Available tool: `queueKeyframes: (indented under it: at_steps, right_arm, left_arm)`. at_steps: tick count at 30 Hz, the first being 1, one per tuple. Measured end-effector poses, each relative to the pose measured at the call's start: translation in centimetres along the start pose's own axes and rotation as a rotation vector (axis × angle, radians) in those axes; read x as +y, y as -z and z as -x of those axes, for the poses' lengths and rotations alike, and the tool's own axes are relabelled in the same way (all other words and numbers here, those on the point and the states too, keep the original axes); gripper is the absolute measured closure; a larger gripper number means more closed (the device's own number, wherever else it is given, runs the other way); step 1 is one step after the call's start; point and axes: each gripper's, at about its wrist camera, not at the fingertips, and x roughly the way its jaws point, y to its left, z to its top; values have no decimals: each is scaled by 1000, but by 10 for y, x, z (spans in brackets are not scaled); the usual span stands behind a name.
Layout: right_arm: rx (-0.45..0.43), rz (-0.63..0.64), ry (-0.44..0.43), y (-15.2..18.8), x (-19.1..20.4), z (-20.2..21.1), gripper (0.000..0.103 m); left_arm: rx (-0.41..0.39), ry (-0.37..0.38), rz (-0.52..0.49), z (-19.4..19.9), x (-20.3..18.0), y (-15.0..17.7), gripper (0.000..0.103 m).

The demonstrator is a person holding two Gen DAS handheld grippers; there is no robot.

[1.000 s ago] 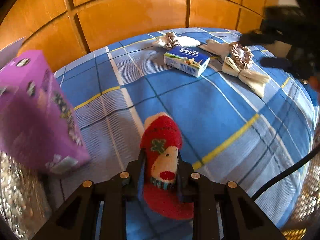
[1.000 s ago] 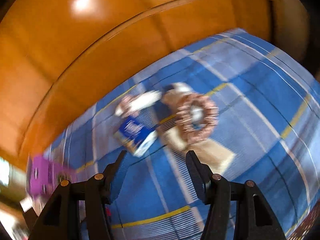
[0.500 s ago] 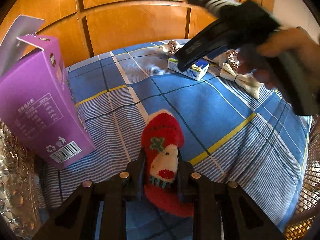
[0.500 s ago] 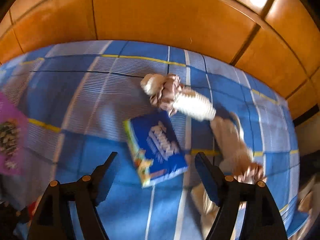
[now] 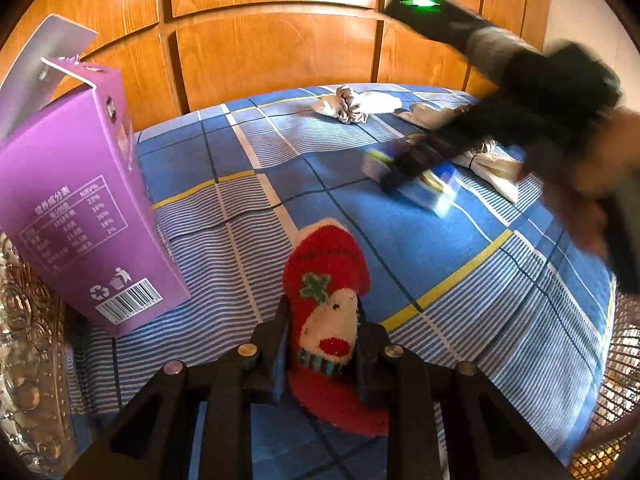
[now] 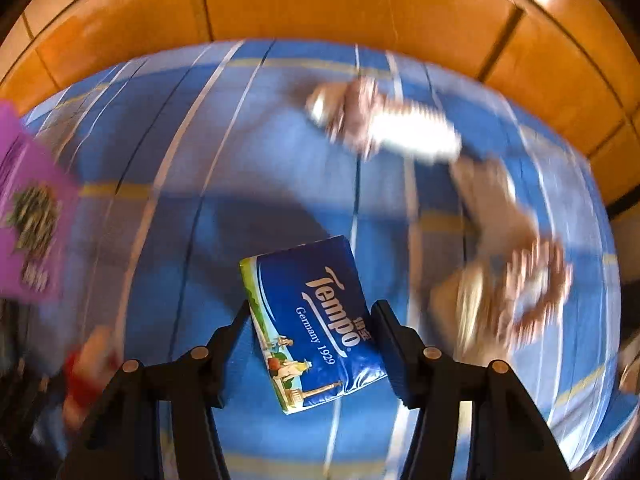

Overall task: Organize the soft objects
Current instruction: 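Carry the red sock with the left tool and release it in the gold tray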

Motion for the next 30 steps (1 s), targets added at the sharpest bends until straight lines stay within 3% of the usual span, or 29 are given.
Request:
queueKeyframes:
  at_steps: [5, 7, 9, 13, 18, 20, 25, 30]
  right_arm:
    - [25, -69, -38, 43, -11, 9, 47]
    - [21, -93, -48, 48, -15, 11, 47]
    - [16, -82, -36, 51, -14, 11, 47]
    - [8, -82, -35, 54, -12, 12, 47]
    - [4, -81, -38, 51, -6, 8, 46]
    - [1, -71, -35, 48, -5, 9, 46]
    - [-18, -46, -25, 48, 2, 8, 46]
    - [-36, -13, -10, 50, 11, 8, 46]
  left_arm:
    - [40, -16, -10, 0, -4, -9, 79]
    - [67, -17, 0, 1, -5, -18, 81]
    - [45, -15, 4, 8, -6, -31, 81]
    - [-23, -17, -10, 30, -12, -70, 81]
    - [-58, -19, 41, 45, 1, -136, 81]
    - [-87, -36, 66, 53, 13, -165, 81]
    - [-153, -184, 152, 72, 81, -223, 81]
    - [-174, -354, 292, 100, 177, -208, 81]
